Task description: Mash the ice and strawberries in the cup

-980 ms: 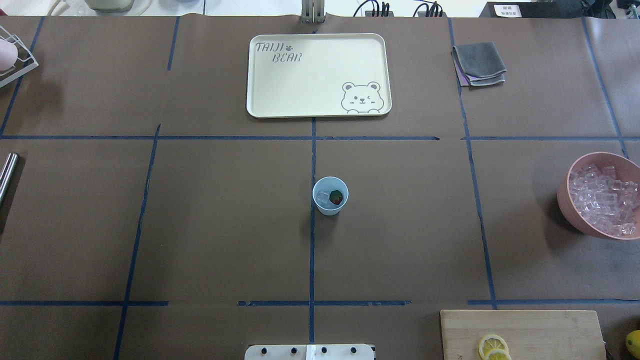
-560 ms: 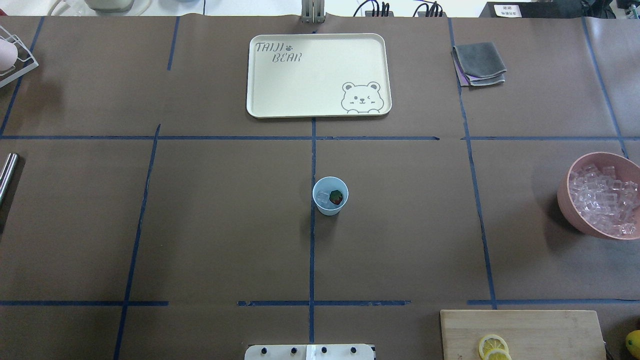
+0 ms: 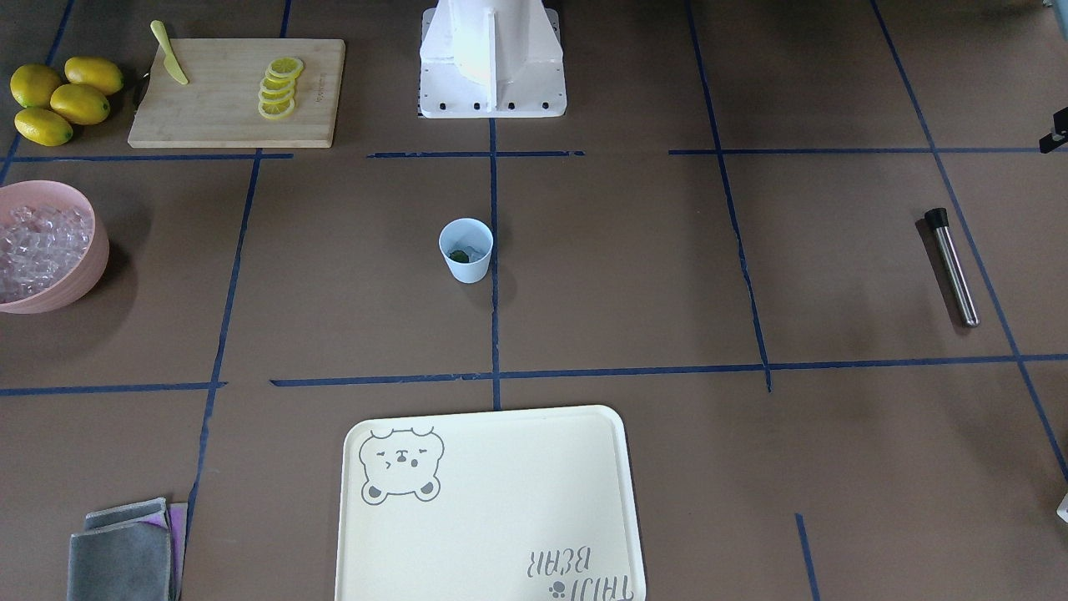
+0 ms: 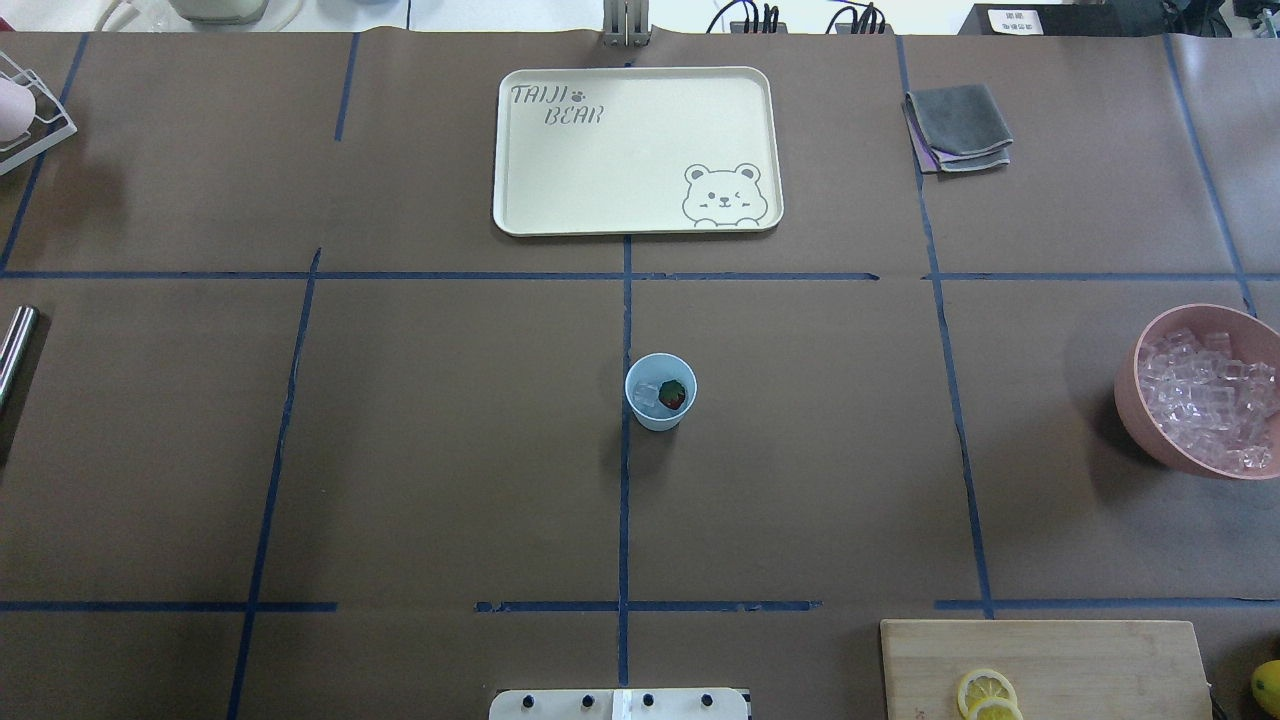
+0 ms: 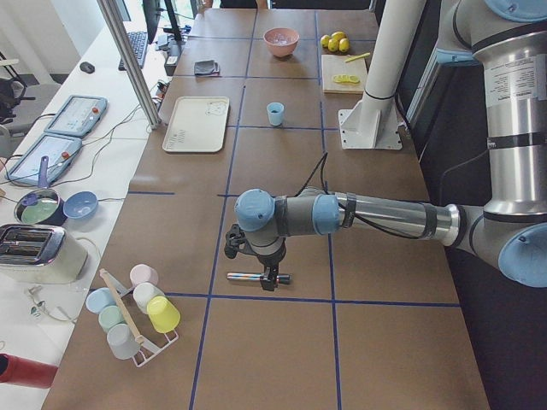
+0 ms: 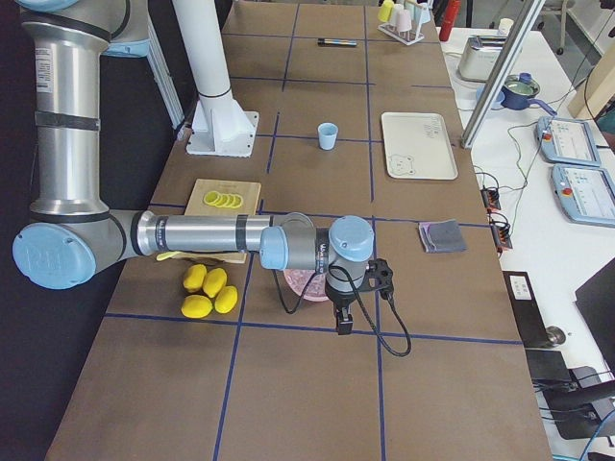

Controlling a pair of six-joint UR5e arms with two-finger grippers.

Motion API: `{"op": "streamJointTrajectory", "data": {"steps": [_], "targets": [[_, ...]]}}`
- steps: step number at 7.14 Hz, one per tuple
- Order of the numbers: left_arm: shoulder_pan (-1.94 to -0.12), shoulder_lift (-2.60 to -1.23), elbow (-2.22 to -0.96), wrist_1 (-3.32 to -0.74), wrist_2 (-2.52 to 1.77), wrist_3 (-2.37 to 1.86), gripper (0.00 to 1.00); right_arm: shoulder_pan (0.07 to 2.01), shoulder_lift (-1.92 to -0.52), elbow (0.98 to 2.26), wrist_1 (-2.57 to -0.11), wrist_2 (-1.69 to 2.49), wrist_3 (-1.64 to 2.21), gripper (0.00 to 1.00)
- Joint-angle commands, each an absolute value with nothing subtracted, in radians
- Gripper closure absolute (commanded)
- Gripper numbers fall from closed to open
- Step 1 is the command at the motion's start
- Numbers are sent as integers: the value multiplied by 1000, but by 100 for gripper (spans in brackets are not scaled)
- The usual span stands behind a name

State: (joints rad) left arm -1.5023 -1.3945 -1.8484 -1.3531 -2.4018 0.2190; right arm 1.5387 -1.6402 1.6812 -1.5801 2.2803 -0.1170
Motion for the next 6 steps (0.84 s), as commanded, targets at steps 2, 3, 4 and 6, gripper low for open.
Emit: {"op": "streamJointTrajectory", "data": {"steps": [2,3,4,6], "targets": [[-1503,-1402,-1829,-1361,-2399,216,0,1540,-1664,1720,-1572,2278,-111,0],[-1508,-1411,-1818,-1364,-2396,218,0,1539,-1666,1717,-1572,2283,-106,0],[-1531,-1413,-1801,-1371,-2396,218,0,1539,-1666,1718,-1572,2284,-104,0],[-1545,-1439,-1773,-1371,-2395,221,0,1539,-1664,1712,-1572,2281,-104,0]]}}
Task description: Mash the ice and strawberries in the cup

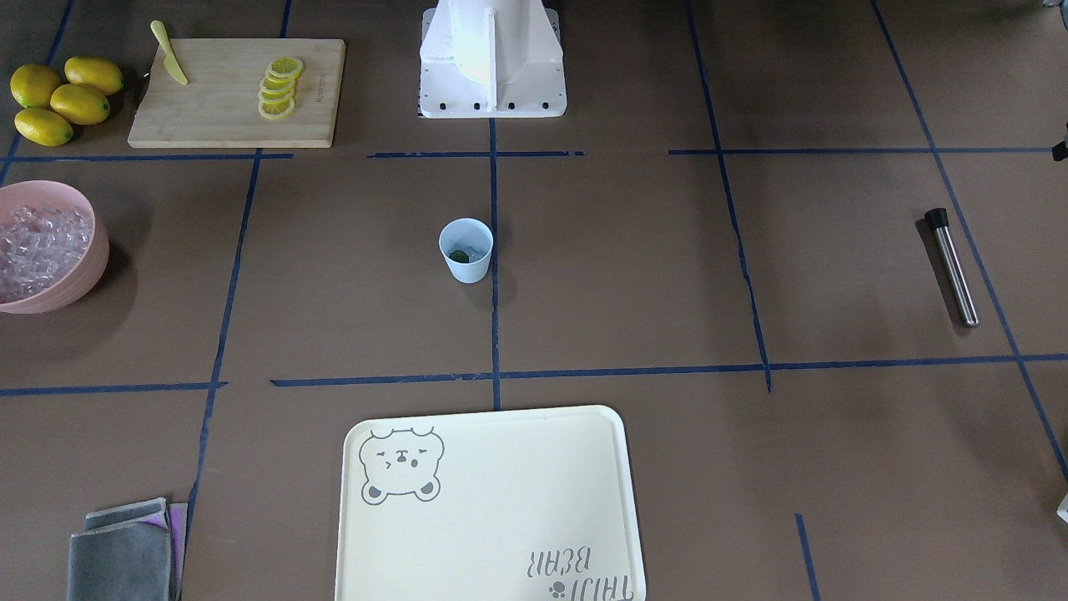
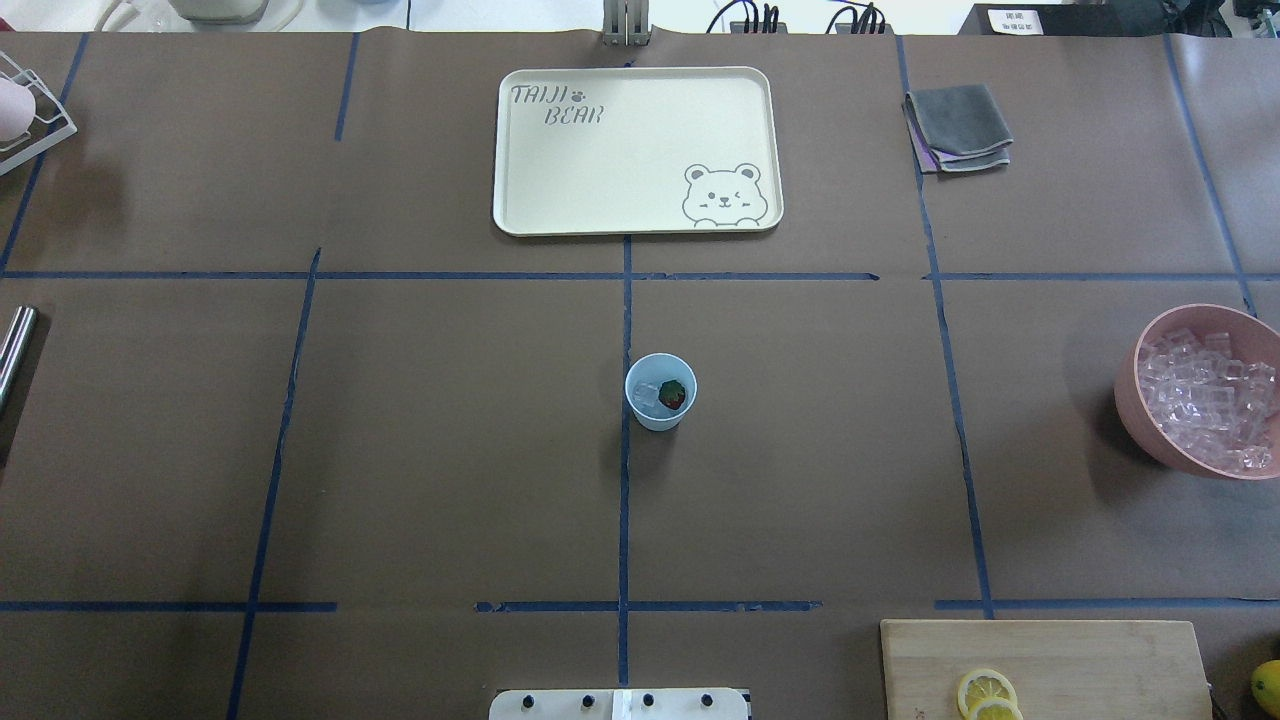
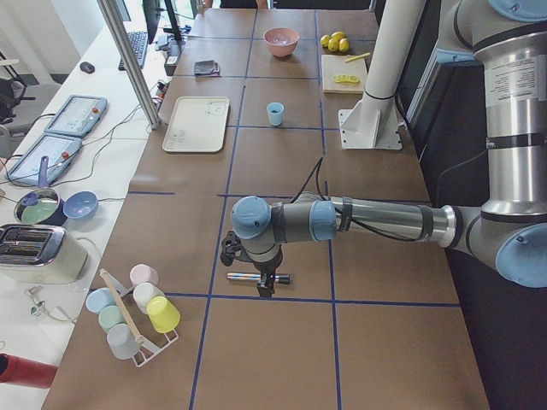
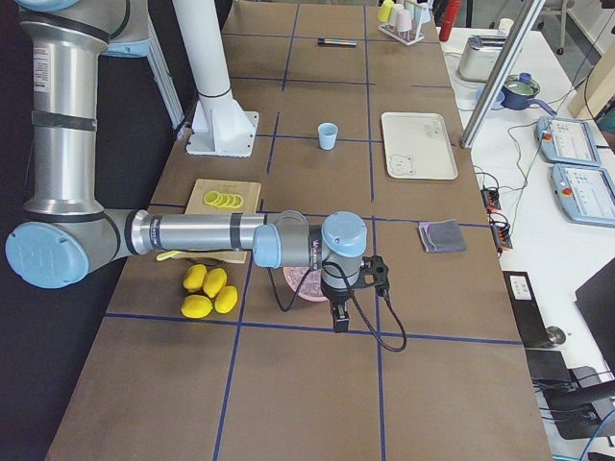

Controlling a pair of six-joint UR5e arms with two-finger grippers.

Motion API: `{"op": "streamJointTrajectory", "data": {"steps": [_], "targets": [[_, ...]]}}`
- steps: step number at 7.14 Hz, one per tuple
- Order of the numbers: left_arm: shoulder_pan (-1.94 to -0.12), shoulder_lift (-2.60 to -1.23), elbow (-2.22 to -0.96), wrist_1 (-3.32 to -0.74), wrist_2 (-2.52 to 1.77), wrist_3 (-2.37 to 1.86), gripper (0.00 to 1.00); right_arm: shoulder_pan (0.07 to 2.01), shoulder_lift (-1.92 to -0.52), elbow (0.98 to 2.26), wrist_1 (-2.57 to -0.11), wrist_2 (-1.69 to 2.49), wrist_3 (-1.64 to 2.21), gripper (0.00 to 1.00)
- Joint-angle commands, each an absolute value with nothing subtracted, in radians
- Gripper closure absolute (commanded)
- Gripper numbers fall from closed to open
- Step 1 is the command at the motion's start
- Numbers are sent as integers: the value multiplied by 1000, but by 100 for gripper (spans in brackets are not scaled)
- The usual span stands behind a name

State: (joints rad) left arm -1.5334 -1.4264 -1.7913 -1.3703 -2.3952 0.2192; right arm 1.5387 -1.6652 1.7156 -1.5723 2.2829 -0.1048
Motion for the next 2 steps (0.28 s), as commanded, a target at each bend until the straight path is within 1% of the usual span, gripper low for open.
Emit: {"op": "streamJointTrajectory", "data": {"steps": [1,2], "targets": [[-1560,-1446,-1788,-1373,-2396,221,0,1539,-1663,1713,-1572,2281,-104,0],[-1565,-1509,-1796,-1370,-2390,221,0,1539,-1658,1710,-1572,2280,-104,0]]}}
